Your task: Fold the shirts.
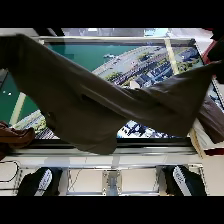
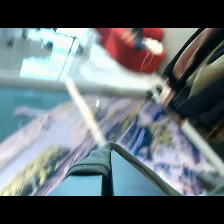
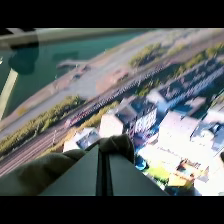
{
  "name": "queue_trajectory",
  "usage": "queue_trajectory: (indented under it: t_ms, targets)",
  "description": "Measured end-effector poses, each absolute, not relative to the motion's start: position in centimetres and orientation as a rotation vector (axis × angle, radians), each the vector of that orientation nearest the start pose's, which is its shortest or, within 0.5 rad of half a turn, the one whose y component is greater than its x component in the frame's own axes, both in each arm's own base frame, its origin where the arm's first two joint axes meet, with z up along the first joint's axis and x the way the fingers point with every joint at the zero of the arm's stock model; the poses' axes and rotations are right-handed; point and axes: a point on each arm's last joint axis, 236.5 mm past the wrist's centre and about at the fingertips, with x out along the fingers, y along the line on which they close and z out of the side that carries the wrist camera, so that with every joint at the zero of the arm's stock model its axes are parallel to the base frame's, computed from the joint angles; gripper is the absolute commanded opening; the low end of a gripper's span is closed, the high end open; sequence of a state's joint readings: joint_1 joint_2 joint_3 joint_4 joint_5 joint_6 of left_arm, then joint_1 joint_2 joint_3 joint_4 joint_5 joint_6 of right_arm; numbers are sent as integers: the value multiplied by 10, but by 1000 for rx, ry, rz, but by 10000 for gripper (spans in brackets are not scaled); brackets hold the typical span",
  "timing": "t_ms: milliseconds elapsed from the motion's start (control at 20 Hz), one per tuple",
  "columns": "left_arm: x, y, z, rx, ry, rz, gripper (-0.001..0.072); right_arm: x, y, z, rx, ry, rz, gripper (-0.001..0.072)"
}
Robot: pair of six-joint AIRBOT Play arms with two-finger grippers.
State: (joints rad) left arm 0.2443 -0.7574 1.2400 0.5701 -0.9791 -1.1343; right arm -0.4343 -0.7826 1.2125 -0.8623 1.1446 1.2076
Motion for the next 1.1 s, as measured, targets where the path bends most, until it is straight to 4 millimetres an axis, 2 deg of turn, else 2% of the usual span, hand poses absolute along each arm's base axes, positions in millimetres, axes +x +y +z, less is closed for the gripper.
queue_trajectory:
  t_ms: [150, 300, 400, 500, 550, 600, 700, 900, 1000, 1100]
  targets:
    - [391, -81, 252, -392, 471, -443, 11, 373, 19, 157, 399, 748, 280, 22]
    - [433, -91, 157, -380, 658, -401, 12, 396, 46, 63, 440, 887, 280, 22]
    - [452, -103, 106, -367, 738, -383, 12, 415, 59, 15, 434, 912, 245, 23]
    - [467, -113, 70, -354, 775, -363, 12, 439, 65, -17, 425, 874, 183, 24]
    - [473, -116, 59, -346, 779, -353, 12, 452, 65, -25, 424, 832, 144, 25]
    - [479, -117, 50, -340, 775, -340, 11, 465, 62, -31, 416, 784, 101, 65]
    - [486, -118, 41, -334, 769, -323, 12, 486, 50, -30, 407, 674, 15, 389]
    - [489, -121, 32, -327, 774, -318, 12, 503, 21, -8, 410, 564, -63, 388]
    - [487, -122, 29, -325, 784, -322, 12, 498, 3, 10, 414, 561, -60, 328]
    - [486, -123, 27, -324, 793, -326, 12, 479, -7, 20, 412, 626, -18, 328]
